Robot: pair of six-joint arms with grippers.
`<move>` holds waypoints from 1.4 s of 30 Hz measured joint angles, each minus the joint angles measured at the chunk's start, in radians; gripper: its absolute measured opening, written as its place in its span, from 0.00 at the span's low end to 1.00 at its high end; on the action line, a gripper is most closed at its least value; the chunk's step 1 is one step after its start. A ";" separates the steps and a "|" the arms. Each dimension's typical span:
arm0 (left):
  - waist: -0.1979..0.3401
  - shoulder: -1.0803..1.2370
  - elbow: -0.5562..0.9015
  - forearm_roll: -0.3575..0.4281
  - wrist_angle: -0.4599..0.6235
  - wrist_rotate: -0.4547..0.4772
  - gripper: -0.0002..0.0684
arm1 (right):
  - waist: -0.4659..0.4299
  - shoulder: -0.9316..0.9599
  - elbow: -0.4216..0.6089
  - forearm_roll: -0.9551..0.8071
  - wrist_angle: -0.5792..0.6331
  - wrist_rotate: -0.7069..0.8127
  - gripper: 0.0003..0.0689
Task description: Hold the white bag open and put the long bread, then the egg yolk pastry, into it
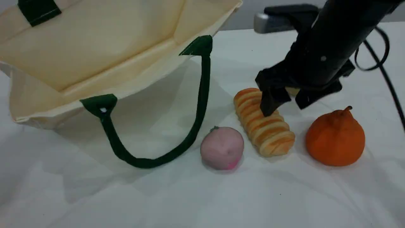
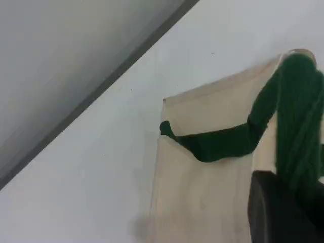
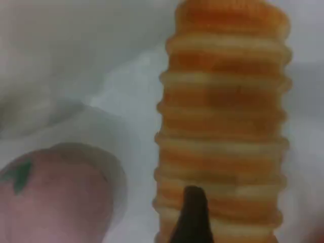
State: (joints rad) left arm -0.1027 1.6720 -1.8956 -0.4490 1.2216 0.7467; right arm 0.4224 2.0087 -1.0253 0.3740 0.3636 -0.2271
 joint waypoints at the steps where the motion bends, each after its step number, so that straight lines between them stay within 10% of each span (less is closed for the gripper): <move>1: 0.000 0.000 0.000 0.000 0.000 0.000 0.12 | 0.000 0.005 0.000 0.005 -0.006 -0.002 0.79; 26: 0.000 0.000 0.000 0.004 0.000 0.000 0.12 | 0.058 0.149 -0.072 0.168 -0.062 -0.145 0.77; 35: 0.000 0.000 0.000 0.004 0.000 0.000 0.12 | 0.057 0.143 -0.072 0.110 -0.061 -0.145 0.26; 42: 0.000 0.000 0.000 0.004 0.000 0.000 0.12 | 0.045 0.033 -0.069 0.089 -0.053 -0.141 0.23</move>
State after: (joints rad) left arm -0.1027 1.6720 -1.8956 -0.4455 1.2216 0.7467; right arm 0.4672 2.0421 -1.0943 0.4632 0.3108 -0.3685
